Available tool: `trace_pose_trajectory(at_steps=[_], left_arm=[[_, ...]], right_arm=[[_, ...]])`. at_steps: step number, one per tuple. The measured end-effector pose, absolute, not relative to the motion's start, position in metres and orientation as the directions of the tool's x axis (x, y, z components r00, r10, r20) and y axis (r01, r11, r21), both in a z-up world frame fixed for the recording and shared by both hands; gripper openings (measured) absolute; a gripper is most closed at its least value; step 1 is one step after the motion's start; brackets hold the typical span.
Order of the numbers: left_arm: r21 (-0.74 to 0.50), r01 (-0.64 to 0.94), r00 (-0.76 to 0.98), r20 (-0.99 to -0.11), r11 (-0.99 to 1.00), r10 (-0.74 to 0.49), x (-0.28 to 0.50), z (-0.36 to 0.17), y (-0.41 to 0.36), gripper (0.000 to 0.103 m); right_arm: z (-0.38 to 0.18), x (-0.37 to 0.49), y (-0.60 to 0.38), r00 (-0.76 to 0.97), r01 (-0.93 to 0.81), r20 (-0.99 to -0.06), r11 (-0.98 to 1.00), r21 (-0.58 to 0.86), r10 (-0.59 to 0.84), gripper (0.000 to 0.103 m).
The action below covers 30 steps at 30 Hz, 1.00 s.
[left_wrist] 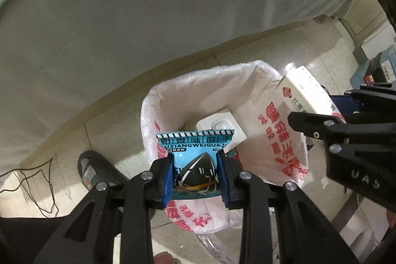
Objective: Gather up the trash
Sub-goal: 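Open both tools to drop the bag and box into the trash bag, then move both tools back over the red candy bar and silver wrapper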
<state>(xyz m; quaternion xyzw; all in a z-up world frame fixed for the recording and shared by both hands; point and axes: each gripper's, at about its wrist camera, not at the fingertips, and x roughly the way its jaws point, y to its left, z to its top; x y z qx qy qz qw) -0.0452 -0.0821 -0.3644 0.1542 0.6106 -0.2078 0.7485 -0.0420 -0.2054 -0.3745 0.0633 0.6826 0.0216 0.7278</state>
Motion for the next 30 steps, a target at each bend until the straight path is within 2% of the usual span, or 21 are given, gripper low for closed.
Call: trace_pose_trajectory(at_steps=[7,10,11,14,15,16,17,22,27,30], left_arm=[[-0.023,0.498,0.122,-0.988,0.867,-0.097,-0.044,-0.389,-0.081,0.03],[-0.014,0.502,0.12,-0.989,0.865,-0.086,-0.043,-0.393,-0.083,0.039],[-0.012,0.499,0.119,-0.99,0.867,-0.082,-0.043,-0.394,-0.082,0.05],[-0.012,0.494,0.117,-0.99,0.87,-0.08,-0.042,-0.393,-0.081,0.057],[-0.016,0.491,0.113,-0.99,0.871,-0.082,-0.042,-0.394,-0.08,0.059],[-0.017,0.488,0.112,-0.99,0.873,-0.082,-0.041,-0.394,-0.08,0.059],[-0.018,0.486,0.111,-0.99,0.874,-0.082,-0.041,-0.394,-0.079,0.061],[-0.016,0.486,0.112,-0.99,0.874,-0.08,-0.041,-0.394,-0.079,0.064],[-0.021,0.48,0.112,-0.99,0.877,-0.086,-0.04,-0.394,-0.078,0.064],[-0.023,0.476,0.114,-0.99,0.879,-0.087,-0.04,-0.392,-0.079,0.065]], right_arm=[[-0.393,-0.038,-0.203,0.028,0.07,-0.99,0.988,0.141,0.14,0.032],[-0.399,-0.037,-0.202,0.017,0.075,-0.989,0.986,0.151,0.15,0.033],[-0.4,-0.037,-0.203,0.015,0.08,-0.987,0.984,0.158,0.157,0.033],[-0.406,-0.037,-0.206,0.003,0.099,-0.987,0.982,0.163,0.163,0.034],[-0.408,-0.037,-0.206,-0.003,0.104,-0.987,0.982,0.161,0.162,0.037],[-0.41,-0.037,-0.207,-0.008,0.109,-0.987,0.981,0.158,0.159,0.047],[-0.41,-0.037,-0.208,-0.007,0.111,-0.988,0.982,0.151,0.152,0.051],[-0.409,-0.036,-0.21,0.005,0.126,-0.989,0.981,0.15,0.151,0.058],[-0.407,-0.036,-0.21,0.003,0.129,-0.988,0.98,0.154,0.154,0.058],[-0.403,-0.036,-0.212,0.006,0.138,-0.987,0.978,0.158,0.158,0.065]])
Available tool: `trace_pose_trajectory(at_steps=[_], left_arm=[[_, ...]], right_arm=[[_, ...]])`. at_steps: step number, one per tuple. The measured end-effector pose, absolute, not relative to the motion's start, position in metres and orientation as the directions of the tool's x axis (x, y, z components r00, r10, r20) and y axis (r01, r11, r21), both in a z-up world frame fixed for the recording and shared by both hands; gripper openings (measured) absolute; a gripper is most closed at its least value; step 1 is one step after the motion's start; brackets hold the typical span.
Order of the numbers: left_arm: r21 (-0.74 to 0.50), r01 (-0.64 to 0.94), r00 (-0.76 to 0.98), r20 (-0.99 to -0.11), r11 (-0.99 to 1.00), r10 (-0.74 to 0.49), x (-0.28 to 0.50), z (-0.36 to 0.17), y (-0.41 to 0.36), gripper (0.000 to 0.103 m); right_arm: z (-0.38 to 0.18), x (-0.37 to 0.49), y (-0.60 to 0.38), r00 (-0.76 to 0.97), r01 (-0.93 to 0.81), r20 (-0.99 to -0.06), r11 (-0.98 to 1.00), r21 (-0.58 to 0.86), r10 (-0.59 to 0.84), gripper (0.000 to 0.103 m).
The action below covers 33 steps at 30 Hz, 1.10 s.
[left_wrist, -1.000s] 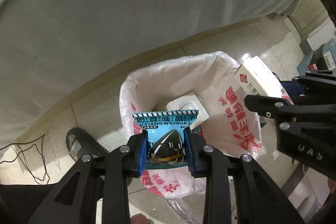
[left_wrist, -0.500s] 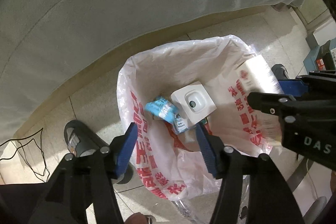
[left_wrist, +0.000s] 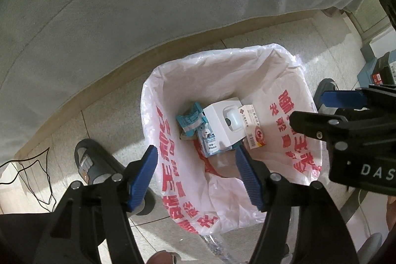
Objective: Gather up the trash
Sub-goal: 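Move both tools back over the red candy bar and silver wrapper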
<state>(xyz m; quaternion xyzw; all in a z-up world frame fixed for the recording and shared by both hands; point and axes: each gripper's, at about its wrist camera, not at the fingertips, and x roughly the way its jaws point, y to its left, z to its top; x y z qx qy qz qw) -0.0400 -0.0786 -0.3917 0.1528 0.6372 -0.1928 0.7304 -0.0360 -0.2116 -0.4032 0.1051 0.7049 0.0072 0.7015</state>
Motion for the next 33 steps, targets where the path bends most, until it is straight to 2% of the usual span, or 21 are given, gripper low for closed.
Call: trace_pose_trajectory(at_steps=[5,7,14,16,17,18,23,33], left_arm=[[-0.032,0.481,0.115,-0.988,0.876,-0.1,-0.041,-0.386,-0.078,0.065],[-0.043,0.477,0.119,-0.986,0.878,-0.113,-0.041,-0.382,-0.077,0.066],[-0.045,0.485,0.171,-0.974,0.873,-0.146,-0.046,-0.349,-0.078,0.07],[-0.032,0.476,0.198,-0.97,0.879,-0.142,-0.048,-0.339,-0.078,0.076],[-0.032,0.47,0.217,-0.964,0.882,-0.151,-0.049,-0.332,-0.077,0.084],[-0.039,0.464,0.232,-0.959,0.885,-0.163,-0.049,-0.325,-0.076,0.087],[-0.036,0.444,0.296,-0.937,0.895,-0.185,-0.047,-0.292,-0.072,0.093],[-0.054,0.374,0.361,-0.911,0.926,-0.199,-0.02,-0.226,-0.06,0.095]], right_arm=[[-0.391,-0.038,-0.213,0.005,0.155,-0.986,0.974,0.167,0.169,0.066],[-0.386,-0.04,-0.212,0.01,0.151,-0.987,0.975,0.16,0.16,0.07],[-0.35,-0.047,-0.219,0.053,0.165,-0.982,0.968,0.187,0.181,0.073],[-0.337,-0.049,-0.223,0.079,0.17,-0.983,0.969,0.178,0.166,0.083],[-0.329,-0.051,-0.225,0.097,0.175,-0.982,0.969,0.175,0.159,0.083],[-0.322,-0.052,-0.228,0.114,0.177,-0.98,0.968,0.18,0.161,0.083],[-0.291,-0.055,-0.237,0.174,0.19,-0.973,0.964,0.184,0.152,0.083],[-0.216,-0.05,-0.241,0.285,0.095,-0.952,0.985,0.144,0.111,0.083]])
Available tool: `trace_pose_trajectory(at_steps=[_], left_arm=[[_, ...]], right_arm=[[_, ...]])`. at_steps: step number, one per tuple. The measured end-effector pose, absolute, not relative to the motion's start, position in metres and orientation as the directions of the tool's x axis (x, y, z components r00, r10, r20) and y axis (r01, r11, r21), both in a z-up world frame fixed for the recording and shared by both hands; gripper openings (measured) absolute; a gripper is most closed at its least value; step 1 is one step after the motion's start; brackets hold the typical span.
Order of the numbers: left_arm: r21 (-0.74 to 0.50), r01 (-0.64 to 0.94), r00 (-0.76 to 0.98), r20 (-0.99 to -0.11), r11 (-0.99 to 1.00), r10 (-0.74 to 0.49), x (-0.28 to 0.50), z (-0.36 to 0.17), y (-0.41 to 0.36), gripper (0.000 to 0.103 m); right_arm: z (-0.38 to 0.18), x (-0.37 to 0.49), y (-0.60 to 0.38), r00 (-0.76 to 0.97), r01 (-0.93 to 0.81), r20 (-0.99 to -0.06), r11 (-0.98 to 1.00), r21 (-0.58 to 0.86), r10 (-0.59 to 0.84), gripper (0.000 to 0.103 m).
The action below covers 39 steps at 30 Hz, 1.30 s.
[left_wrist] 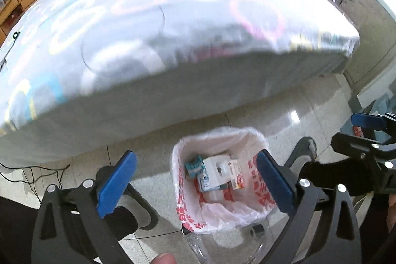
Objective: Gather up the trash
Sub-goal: 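Move both tools back over the red candy bar and silver wrapper, then grasp the red candy bar with the left tool while the right tool grasps the silver bar wrapper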
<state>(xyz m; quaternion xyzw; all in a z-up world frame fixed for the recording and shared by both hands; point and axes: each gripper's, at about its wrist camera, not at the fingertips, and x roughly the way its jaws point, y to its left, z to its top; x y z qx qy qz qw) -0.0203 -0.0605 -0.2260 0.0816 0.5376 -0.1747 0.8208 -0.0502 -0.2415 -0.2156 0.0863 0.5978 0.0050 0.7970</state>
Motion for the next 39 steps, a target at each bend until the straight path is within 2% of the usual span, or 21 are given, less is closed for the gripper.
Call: trace_pose_trajectory(at_steps=[8,14,25,31,39], left_arm=[[-0.024,0.382,0.447,-0.87,0.924,-0.207,0.025,-0.162,-0.072,0.095],[0.007,0.351,0.498,-0.848,0.936,-0.18,0.083,-0.135,-0.091,0.095],[0.032,0.315,0.511,-0.848,0.949,-0.141,0.182,-0.14,-0.129,0.095],[0.072,0.337,0.51,-0.852,0.939,-0.118,0.226,-0.153,-0.154,0.095],[0.106,0.35,0.504,-0.859,0.931,-0.092,0.264,-0.183,-0.172,0.095]], right_arm=[[-0.151,-0.011,-0.263,0.375,0.007,-0.924,0.997,0.079,0.071,0.083],[-0.13,0.031,-0.283,0.397,-0.046,-0.917,0.999,0.023,0.039,0.083],[-0.123,0.119,-0.306,0.412,-0.012,-0.91,0.998,0.057,0.057,0.083],[-0.124,0.18,-0.307,0.412,-0.082,-0.909,0.996,0.027,0.059,0.083],[-0.152,0.249,-0.312,0.373,-0.276,-0.924,0.961,-0.023,0.085,0.083]])
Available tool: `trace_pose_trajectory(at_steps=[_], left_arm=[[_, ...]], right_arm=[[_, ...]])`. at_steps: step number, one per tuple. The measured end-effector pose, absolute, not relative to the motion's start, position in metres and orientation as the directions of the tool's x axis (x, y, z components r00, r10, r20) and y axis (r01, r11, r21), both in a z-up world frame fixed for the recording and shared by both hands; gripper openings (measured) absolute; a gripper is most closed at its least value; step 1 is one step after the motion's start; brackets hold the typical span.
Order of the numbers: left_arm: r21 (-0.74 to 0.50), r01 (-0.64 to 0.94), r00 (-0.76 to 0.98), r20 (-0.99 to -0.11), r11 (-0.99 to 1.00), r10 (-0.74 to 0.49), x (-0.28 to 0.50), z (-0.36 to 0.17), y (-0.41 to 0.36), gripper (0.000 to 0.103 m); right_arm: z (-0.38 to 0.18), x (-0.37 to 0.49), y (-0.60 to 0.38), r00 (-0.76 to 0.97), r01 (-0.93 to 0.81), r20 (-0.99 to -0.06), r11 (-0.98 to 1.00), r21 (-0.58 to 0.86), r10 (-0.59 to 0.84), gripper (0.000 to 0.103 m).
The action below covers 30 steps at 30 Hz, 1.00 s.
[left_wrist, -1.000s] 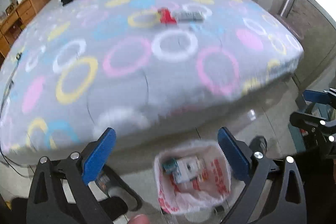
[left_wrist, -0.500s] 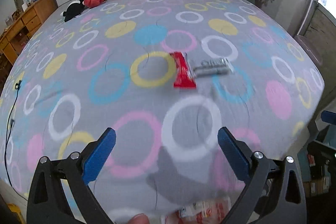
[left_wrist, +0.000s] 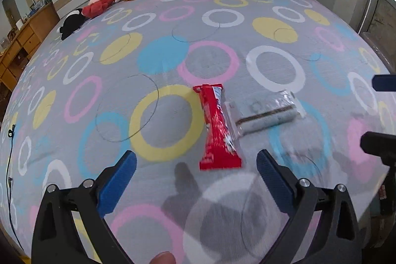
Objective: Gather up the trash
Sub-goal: 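Grasp the red candy bar with the left tool while the right tool grasps the silver bar wrapper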
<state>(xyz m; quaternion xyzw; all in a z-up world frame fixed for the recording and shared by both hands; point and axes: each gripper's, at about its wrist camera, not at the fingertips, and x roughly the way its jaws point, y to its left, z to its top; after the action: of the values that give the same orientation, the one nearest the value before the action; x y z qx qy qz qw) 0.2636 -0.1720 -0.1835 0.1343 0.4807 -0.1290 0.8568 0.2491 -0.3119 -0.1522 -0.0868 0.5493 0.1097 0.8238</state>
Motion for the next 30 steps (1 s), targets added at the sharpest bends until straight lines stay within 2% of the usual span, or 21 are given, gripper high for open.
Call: trace_pose_trajectory(at_steps=[16,19,25,29,30], left_arm=[[0.047,0.345,0.45,-0.885,0.937,-0.121,0.298,-0.223,-0.176,0.09],[0.041,0.347,0.449,-0.884,0.937,-0.127,0.301,-0.223,-0.175,0.09],[0.01,0.354,0.447,-0.88,0.935,-0.159,0.304,-0.219,-0.174,0.081],[0.015,0.354,0.455,-0.876,0.935,-0.159,0.31,-0.215,-0.174,0.079],[0.014,0.351,0.453,-0.878,0.936,-0.157,0.31,-0.216,-0.173,0.079]], right_arm=[[-0.221,0.317,-0.293,0.289,-0.582,-0.951,0.809,-0.085,0.108,0.083],[-0.231,0.323,-0.288,0.276,-0.615,-0.957,0.782,-0.102,0.093,0.083],[-0.238,0.333,-0.28,0.264,-0.655,-0.958,0.75,-0.09,0.115,0.083],[-0.241,0.342,-0.281,0.249,-0.665,-0.959,0.744,-0.067,0.137,0.08],[-0.241,0.344,-0.281,0.246,-0.667,-0.958,0.743,-0.057,0.147,0.076]])
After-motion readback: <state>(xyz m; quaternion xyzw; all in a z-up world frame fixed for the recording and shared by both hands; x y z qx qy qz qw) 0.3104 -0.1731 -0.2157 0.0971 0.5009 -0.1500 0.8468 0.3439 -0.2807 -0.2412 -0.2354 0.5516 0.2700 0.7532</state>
